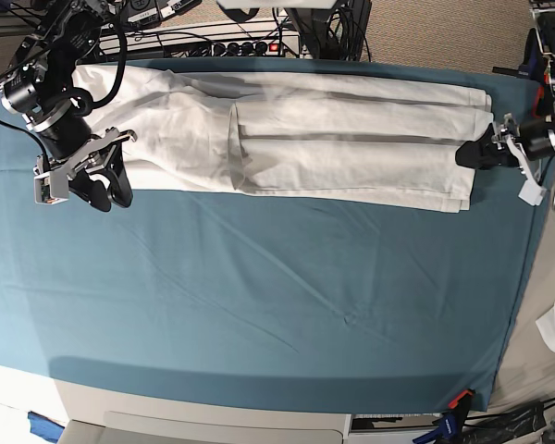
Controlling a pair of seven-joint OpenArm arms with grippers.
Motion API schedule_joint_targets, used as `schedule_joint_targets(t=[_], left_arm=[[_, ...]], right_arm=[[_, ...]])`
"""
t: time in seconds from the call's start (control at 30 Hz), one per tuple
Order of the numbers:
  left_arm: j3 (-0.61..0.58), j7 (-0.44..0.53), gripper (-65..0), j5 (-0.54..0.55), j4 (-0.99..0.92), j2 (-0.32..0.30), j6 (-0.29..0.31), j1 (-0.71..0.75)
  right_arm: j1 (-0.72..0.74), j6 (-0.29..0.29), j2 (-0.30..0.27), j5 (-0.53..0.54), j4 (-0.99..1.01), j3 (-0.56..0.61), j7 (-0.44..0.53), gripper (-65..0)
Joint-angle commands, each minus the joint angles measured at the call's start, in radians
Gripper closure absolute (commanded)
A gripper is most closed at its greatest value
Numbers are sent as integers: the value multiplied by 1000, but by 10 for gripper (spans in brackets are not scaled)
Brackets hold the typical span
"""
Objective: Fold the T-shirt properly
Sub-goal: 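Grasp the hem end of the strip with the left gripper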
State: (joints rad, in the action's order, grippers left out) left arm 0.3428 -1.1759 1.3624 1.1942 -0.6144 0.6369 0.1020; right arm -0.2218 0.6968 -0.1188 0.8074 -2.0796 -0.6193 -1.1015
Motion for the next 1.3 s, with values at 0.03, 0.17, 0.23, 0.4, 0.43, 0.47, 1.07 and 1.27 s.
schedule_joint_targets(t=[0.03,0.17,0.23,0.4,0.43,0.47,1.07,1.27], left_arm=[[-9,-40,-348,-42,6,-6,-12,1],[-13,-61,-347,-37,6,-7,-12,1],[-13,-75,-347,-25,6,-7,-12,1],[-13,-85,-345,-16,6,-9,-12,6],[-13,-91,-345,-10,6,-10,-12,7],[-13,-92,-345,-3,6,-12,-11,10],[-12,-56,-343,-70,6,-105,-21,14],[-12,-53,-343,-81,6,-103,-39,14]], right_arm=[[6,1,-11,11,-13,-3,32,-230],[6,1,-11,11,-13,-3,32,-230],[6,1,-11,11,-13,-3,31,-230],[6,1,-11,11,-13,-3,32,-230],[6,1,-11,11,-13,-3,31,-230],[6,1,-11,11,-13,-3,31,-230],[6,1,-11,11,-13,-3,32,-230],[6,1,-11,11,-13,-3,32,-230]])
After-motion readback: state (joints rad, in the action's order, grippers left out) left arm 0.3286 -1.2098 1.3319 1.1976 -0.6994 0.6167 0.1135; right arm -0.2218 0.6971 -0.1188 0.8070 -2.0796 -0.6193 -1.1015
